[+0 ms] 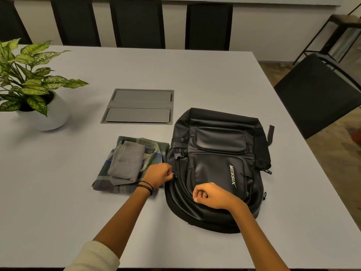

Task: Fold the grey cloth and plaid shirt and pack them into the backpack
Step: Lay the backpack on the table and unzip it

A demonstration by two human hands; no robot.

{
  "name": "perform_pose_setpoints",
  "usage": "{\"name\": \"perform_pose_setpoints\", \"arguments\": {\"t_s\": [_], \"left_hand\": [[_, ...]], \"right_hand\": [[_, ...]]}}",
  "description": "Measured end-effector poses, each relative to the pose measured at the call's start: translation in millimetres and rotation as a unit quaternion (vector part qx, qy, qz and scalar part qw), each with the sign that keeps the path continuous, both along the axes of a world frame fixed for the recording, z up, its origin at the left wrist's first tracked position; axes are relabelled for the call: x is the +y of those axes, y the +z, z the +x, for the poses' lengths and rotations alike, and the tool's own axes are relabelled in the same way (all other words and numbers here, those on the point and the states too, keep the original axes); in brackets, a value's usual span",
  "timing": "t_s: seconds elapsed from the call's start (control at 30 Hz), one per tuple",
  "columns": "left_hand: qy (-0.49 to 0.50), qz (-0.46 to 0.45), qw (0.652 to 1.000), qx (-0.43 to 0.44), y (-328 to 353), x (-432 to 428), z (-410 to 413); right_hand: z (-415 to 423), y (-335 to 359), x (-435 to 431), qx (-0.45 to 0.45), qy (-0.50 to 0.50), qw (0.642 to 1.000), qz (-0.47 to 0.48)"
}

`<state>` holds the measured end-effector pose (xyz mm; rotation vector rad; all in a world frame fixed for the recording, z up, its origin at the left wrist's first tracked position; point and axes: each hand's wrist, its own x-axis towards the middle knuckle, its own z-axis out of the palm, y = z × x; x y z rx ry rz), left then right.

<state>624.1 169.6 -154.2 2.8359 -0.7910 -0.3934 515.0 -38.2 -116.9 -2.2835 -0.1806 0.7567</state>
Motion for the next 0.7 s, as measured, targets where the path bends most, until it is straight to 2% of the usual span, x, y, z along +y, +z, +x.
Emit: {"name": "perform_pose_setpoints", "arguments": {"t_s": [0.07,0.23,0.4,0.53,0.7], "left_hand": [[-0.001,0.0,1.0,-0.004,0,-1,1],[-0.006,-0.005,1.0,-0.005,2,-2,3],[-0.008,-0.004,1.0,-0.005,-1,-2,6],[-0.011,-0.008,1.0,-0.003,-4,-2,10],[-0.01,-0.013,1.0,0.005,-9,-4,20]], "right_hand": [[5,-1,8,-0.028,-0.023,0.999,-0.013],[21,-6,33,-0.117,-0.043,0.984,-0.128],[32,-12,48,-0.134,-0.037,0.969,-0.203],[36,-15,50,-0.126,-0.024,0.968,-0.216],[39,-17,46,-0.104,-0.032,0.977,-0.183]]}}
